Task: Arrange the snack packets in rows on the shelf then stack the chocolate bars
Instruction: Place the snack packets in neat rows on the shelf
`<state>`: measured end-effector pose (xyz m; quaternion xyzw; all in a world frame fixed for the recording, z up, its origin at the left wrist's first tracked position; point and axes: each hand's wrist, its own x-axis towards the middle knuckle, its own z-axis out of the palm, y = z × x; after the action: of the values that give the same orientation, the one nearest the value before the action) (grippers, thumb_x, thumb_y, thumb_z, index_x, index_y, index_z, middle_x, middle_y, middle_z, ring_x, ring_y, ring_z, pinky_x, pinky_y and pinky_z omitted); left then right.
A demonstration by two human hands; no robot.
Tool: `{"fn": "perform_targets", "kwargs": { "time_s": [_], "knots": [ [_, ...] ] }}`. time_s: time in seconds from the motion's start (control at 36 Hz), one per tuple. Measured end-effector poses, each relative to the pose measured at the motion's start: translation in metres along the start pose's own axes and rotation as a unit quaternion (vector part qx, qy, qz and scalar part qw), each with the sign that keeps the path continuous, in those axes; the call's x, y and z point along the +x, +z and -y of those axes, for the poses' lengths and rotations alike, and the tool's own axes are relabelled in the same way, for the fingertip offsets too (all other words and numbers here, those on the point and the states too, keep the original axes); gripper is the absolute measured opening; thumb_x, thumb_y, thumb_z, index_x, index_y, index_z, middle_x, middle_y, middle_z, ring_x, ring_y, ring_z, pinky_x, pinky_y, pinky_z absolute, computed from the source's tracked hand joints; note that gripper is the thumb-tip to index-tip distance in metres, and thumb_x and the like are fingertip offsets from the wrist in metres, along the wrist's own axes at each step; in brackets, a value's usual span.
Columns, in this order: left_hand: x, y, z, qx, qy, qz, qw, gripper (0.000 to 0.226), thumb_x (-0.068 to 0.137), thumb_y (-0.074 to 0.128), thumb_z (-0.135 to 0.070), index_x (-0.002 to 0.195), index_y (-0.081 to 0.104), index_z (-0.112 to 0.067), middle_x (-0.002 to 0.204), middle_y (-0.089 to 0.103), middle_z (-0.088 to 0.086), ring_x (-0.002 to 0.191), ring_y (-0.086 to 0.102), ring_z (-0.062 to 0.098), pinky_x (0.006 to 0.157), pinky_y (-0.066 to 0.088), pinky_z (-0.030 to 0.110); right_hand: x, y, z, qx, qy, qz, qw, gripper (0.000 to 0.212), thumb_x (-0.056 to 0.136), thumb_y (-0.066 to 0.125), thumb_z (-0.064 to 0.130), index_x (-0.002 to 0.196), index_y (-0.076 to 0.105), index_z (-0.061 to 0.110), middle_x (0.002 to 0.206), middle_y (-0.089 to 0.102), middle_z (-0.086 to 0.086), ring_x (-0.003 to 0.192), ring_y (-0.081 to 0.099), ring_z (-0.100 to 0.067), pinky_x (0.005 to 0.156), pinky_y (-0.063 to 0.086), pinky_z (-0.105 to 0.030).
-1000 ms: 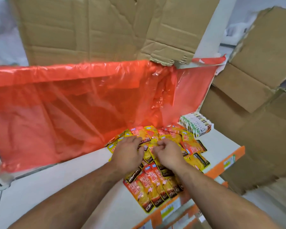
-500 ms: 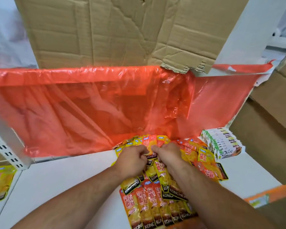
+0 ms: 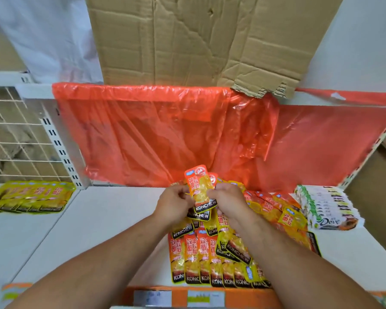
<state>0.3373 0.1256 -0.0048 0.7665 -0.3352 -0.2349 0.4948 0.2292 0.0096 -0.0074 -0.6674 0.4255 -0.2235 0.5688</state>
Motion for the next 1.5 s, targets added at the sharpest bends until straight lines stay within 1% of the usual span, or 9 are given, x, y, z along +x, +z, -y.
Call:
{"fn": "perform_targets", "kwargs": {
  "time_s": [0.08, 0.19, 0.42, 0.53, 0.64, 0.83, 0.92, 1.25, 1.5],
  "knots": [
    [-0.013, -0.013, 0.008, -0.069, -0.074, 0.01, 0.995, 0.024, 0.083, 0.066, 0.005, 0.069, 0.06, -0.013, 0.058, 0.054, -0.001, 0.049, 0.047, 0.012, 0.046, 0.036, 0.019, -0.009, 0.011, -0.002, 0.026, 0.004, 0.034, 0.999, 0.011, 0.091, 0.068, 0.013, 0.095, 0.058, 0.016, 0.075, 0.053, -0.002, 0.056, 0.044, -0.016, 0.043, 0.035, -0.023],
    [-0.029, -0.037, 0.022, -0.105, -0.126, 0.003, 0.986, 0.021, 0.084, 0.069, 0.003, 0.075, 0.055, -0.011, 0.064, 0.056, 0.007, 0.054, 0.048, 0.019, 0.046, 0.037, 0.02, -0.018, 0.035, -0.003, 0.038, 0.006, 0.078, 0.996, 0.022, 0.093, 0.067, 0.015, 0.114, 0.061, 0.013, 0.095, 0.061, 0.004, 0.075, 0.056, -0.017, 0.055, 0.045, -0.029],
    [-0.063, -0.094, 0.058, -0.174, -0.162, -0.067, 0.969, 0.022, 0.083, 0.07, 0.002, 0.076, 0.055, -0.013, 0.066, 0.065, 0.006, 0.059, 0.059, 0.021, 0.06, 0.046, 0.029, -0.041, 0.099, 0.007, 0.008, -0.022, 0.143, 0.989, 0.016, 0.089, 0.069, 0.009, 0.104, 0.064, 0.011, 0.089, 0.065, -0.003, 0.072, 0.06, -0.018, 0.049, 0.046, -0.027],
    [-0.079, -0.128, 0.074, -0.212, -0.171, -0.123, 0.954, 0.02, 0.082, 0.071, 0.003, 0.078, 0.056, -0.011, 0.072, 0.065, 0.011, 0.063, 0.062, 0.025, 0.071, 0.052, 0.04, -0.056, 0.136, 0.015, -0.008, -0.028, 0.161, 0.986, 0.015, 0.086, 0.068, 0.002, 0.098, 0.063, 0.01, 0.08, 0.061, -0.005, 0.062, 0.055, -0.016, 0.04, 0.042, -0.02],
    [-0.098, -0.164, 0.092, -0.22, -0.176, -0.154, 0.947, 0.019, 0.08, 0.072, 0.003, 0.083, 0.058, -0.009, 0.078, 0.066, 0.015, 0.071, 0.064, 0.029, 0.076, 0.054, 0.047, -0.075, 0.177, 0.024, -0.024, -0.041, 0.191, 0.98, 0.012, 0.086, 0.069, 0.005, 0.082, 0.064, 0.015, 0.068, 0.064, -0.002, 0.05, 0.054, -0.012, 0.043, 0.04, -0.022],
    [-0.132, -0.234, 0.125, -0.246, -0.172, -0.184, 0.936, 0.017, 0.078, 0.074, 0.004, 0.09, 0.065, -0.003, 0.078, 0.069, 0.015, 0.063, 0.065, 0.025, 0.061, 0.052, 0.03, -0.113, 0.251, 0.041, -0.043, -0.061, 0.199, 0.977, 0.011, 0.085, 0.073, 0.01, 0.082, 0.063, 0.013, 0.069, 0.065, -0.007, 0.057, 0.059, -0.019, 0.054, 0.045, -0.028],
    [-0.145, -0.268, 0.14, -0.248, -0.166, -0.191, 0.935, 0.012, 0.082, 0.07, 0.004, 0.093, 0.065, 0.001, 0.077, 0.069, 0.015, 0.058, 0.063, 0.022, 0.051, 0.05, 0.025, -0.131, 0.284, 0.046, -0.037, -0.051, 0.199, 0.978, 0.013, 0.088, 0.069, 0.004, 0.081, 0.06, 0.01, 0.068, 0.064, -0.008, 0.046, 0.058, -0.011, 0.043, 0.044, -0.023],
    [-0.175, -0.407, 0.208, -0.253, -0.165, -0.223, 0.927, 0.009, 0.083, 0.071, 0.004, 0.083, 0.068, -0.005, 0.077, 0.069, 0.011, 0.067, 0.063, 0.023, 0.071, 0.053, 0.036, -0.18, 0.419, 0.066, -0.004, -0.01, 0.206, 0.978, 0.015, 0.091, 0.067, 0.003, 0.08, 0.059, 0.01, 0.07, 0.064, -0.008, 0.047, 0.059, -0.013, 0.046, 0.045, -0.026],
    [-0.171, -0.479, 0.241, -0.257, -0.174, -0.255, 0.916, 0.012, 0.085, 0.067, 0.006, 0.081, 0.067, -0.005, 0.074, 0.069, 0.012, 0.056, 0.063, 0.018, 0.05, 0.049, 0.022, -0.178, 0.506, 0.089, -0.028, -0.026, 0.233, 0.972, 0.028, 0.089, 0.07, 0.007, 0.068, 0.054, 0.017, 0.063, 0.062, -0.002, 0.053, 0.058, -0.016, 0.05, 0.044, -0.028]
  ]
}}
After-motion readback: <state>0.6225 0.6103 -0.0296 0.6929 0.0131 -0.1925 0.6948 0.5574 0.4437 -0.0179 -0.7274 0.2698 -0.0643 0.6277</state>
